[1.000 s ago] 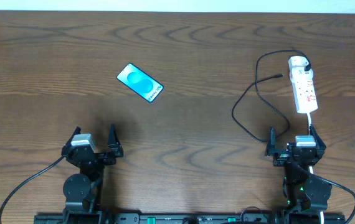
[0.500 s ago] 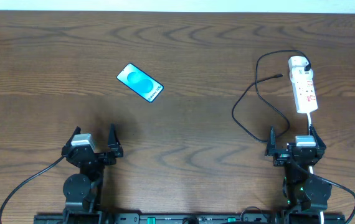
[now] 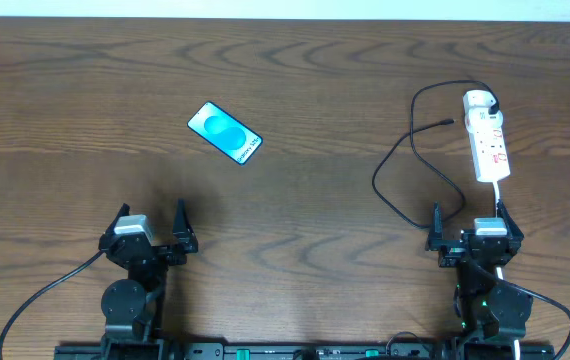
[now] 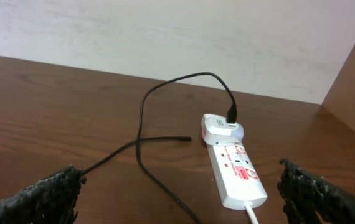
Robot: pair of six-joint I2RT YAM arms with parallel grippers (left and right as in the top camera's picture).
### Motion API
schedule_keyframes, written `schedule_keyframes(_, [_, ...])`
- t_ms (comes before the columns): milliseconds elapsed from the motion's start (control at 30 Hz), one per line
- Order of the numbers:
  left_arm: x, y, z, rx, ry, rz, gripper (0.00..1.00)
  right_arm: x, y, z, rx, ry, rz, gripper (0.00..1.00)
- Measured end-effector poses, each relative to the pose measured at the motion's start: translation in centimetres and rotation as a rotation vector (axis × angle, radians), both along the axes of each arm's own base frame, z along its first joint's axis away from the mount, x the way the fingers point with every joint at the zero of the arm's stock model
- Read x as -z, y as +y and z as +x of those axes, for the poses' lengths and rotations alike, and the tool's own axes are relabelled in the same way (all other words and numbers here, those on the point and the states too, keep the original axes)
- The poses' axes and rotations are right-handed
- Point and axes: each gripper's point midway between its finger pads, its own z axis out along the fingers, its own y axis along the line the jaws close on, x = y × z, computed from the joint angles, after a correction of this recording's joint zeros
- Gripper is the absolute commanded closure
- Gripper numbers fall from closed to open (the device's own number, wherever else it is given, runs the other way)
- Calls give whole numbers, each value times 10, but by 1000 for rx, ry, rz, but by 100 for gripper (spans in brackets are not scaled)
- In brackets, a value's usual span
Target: Plug charger to phone and switch on socket
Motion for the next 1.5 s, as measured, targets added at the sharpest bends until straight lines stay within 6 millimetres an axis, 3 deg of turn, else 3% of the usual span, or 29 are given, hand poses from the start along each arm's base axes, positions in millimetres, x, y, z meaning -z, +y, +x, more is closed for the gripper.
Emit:
schedule_keyframes(500, [-4,-1,-2,5,6,-1,4,0,0,0,0,0,0,1])
schedule_keyframes(867, [-54,-1,-6,5,-72,-4,4,0,0,0,0,0,0,1])
schedule_keyframes(1067, [-70,-1,-2,5,-48,-3,4,0,0,0,0,0,0,1])
schedule_keyframes(1167, [-88,-1,3,5,-31,-2,4,0,0,0,0,0,0,1])
schedule_keyframes(1300, [-107,-2,12,3,26,-15,4,0,0,0,0,0,0,1])
schedule_keyframes(1500, [-114,-11,33,39,226,-57,4,0,0,0,-1,-1,0,1])
